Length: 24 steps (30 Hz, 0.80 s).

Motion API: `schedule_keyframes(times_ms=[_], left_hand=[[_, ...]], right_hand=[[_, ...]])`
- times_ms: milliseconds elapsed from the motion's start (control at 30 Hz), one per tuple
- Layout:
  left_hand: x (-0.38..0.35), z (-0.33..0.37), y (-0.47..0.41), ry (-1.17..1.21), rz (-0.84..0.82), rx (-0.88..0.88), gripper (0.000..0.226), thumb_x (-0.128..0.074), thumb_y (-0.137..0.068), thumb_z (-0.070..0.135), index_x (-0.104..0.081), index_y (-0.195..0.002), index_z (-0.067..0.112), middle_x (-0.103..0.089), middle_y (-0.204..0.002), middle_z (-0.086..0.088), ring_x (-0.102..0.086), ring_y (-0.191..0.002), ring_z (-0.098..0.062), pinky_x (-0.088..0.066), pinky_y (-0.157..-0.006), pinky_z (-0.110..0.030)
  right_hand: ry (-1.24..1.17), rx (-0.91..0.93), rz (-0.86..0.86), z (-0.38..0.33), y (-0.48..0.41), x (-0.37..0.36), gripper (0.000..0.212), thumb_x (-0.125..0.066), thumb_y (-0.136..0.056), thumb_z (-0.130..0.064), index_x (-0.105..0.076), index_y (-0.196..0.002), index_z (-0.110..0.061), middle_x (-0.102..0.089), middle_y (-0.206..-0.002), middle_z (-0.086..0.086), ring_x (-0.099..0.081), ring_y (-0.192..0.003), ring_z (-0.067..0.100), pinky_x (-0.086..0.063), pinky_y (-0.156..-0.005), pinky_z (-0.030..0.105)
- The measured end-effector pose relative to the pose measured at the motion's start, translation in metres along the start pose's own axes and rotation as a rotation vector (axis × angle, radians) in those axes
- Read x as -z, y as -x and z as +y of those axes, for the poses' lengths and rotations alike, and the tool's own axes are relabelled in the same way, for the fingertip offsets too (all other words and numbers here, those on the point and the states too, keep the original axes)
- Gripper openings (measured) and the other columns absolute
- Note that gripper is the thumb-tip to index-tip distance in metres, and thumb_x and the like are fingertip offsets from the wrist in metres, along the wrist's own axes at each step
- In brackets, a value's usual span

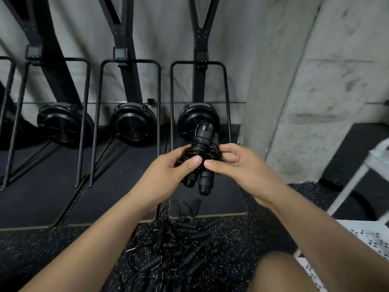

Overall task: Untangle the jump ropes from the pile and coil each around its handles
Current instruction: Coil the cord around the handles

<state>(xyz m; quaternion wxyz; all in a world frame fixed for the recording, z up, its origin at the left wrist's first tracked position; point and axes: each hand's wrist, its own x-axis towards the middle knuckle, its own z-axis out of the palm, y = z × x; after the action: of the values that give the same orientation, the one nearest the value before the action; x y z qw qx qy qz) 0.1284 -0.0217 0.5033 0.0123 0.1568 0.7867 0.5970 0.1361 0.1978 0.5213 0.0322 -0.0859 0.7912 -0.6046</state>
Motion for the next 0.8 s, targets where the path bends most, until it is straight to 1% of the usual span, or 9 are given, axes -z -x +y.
schedule_keyframes(times_ms=[67,133,200,300,433,567,633,700,800], left_hand=[[-0.012,0.028,-0.003,-0.042,-0.053,-0.055,0.041,-0.07,-0.098,0.047,-0.069,-0.138,0.037,-0.077,-0.12,0.016,-0.071,-0.116,-0.004,-0.051,-0.112,-0.041],[-0.026,0.054,-0.004,-0.052,-0.076,-0.105,0.036,-0.073,-0.097,0.042,-0.072,-0.132,0.035,-0.079,-0.116,0.016,-0.072,-0.112,-0.004,-0.053,-0.11,-0.039],[-0.046,0.081,-0.005,-0.065,-0.06,-0.164,0.042,-0.075,-0.092,0.047,-0.072,-0.132,0.033,-0.079,-0.113,0.017,-0.072,-0.108,0.0,-0.055,-0.107,-0.038],[-0.079,0.12,-0.006,-0.044,-0.08,-0.232,0.048,-0.076,-0.087,0.053,-0.073,-0.129,0.031,-0.08,-0.108,0.015,-0.073,-0.104,-0.002,-0.056,-0.105,-0.04],[-0.124,0.167,-0.008,-0.027,-0.199,-0.302,0.034,-0.074,-0.097,0.049,-0.075,-0.127,0.034,-0.08,-0.114,0.012,-0.074,-0.112,-0.01,-0.054,-0.108,-0.049],[-0.169,0.211,-0.005,0.015,-0.357,-0.332,0.029,-0.068,-0.103,0.042,-0.073,-0.129,0.032,-0.079,-0.117,0.0,-0.072,-0.115,-0.026,-0.057,-0.104,-0.045],[-0.192,0.231,-0.002,0.027,-0.416,-0.353,0.028,-0.064,-0.105,0.038,-0.071,-0.132,0.031,-0.078,-0.119,-0.007,-0.07,-0.114,-0.032,-0.057,-0.095,-0.039],[-0.216,0.247,-0.002,0.033,-0.454,-0.368,0.029,-0.062,-0.107,0.037,-0.07,-0.133,0.029,-0.077,-0.119,-0.011,-0.074,-0.103,-0.029,-0.059,-0.087,-0.033],[-0.247,0.261,-0.005,0.014,-0.489,-0.396,0.029,-0.062,-0.107,0.04,-0.071,-0.132,0.03,-0.079,-0.101,0.002,-0.068,-0.081,-0.006,-0.054,-0.073,-0.023]], right_hand=[[0.076,-0.023,0.023,-0.027,0.019,0.029,0.041,-0.089,-0.087,-0.023,-0.071,-0.123,-0.018,-0.083,-0.11,-0.002,-0.079,-0.105,0.013,-0.056,-0.107,0.041],[0.147,-0.044,0.074,-0.049,0.037,0.053,0.046,-0.093,-0.081,-0.027,-0.071,-0.121,-0.018,-0.083,-0.104,-0.002,-0.08,-0.101,0.012,-0.058,-0.103,0.038],[0.202,-0.063,0.117,-0.071,0.058,0.079,0.053,-0.095,-0.078,-0.029,-0.071,-0.123,-0.016,-0.083,-0.103,0.0,-0.079,-0.1,0.012,-0.059,-0.098,0.034],[0.201,-0.087,0.169,-0.1,0.093,0.118,0.046,-0.094,-0.078,-0.021,-0.072,-0.117,-0.011,-0.082,-0.107,0.007,-0.078,-0.106,0.021,-0.059,-0.097,0.038],[0.149,-0.127,0.18,-0.132,0.142,0.172,0.036,-0.08,-0.09,-0.043,-0.074,-0.11,-0.014,-0.081,-0.114,0.009,-0.077,-0.112,0.027,-0.058,-0.098,0.04],[0.15,-0.129,0.303,-0.153,0.186,0.223,0.049,-0.073,-0.095,-0.054,-0.059,-0.132,-0.024,-0.079,-0.113,0.016,-0.08,-0.099,0.033,-0.061,-0.094,0.045],[0.201,-0.127,0.311,-0.161,0.206,0.247,0.052,-0.072,-0.094,-0.054,-0.055,-0.133,-0.023,-0.08,-0.107,0.014,-0.081,-0.092,0.029,-0.061,-0.089,0.043],[0.235,-0.126,0.334,-0.166,0.224,0.269,0.048,-0.073,-0.094,-0.053,-0.056,-0.127,-0.02,-0.078,-0.096,0.008,-0.078,-0.085,0.023,-0.061,-0.084,0.04],[0.246,-0.135,0.377,-0.168,0.245,0.294,0.027,-0.072,-0.099,-0.045,-0.065,-0.1,-0.019,-0.073,-0.08,0.0,-0.067,-0.076,0.018,-0.058,-0.082,0.036]])
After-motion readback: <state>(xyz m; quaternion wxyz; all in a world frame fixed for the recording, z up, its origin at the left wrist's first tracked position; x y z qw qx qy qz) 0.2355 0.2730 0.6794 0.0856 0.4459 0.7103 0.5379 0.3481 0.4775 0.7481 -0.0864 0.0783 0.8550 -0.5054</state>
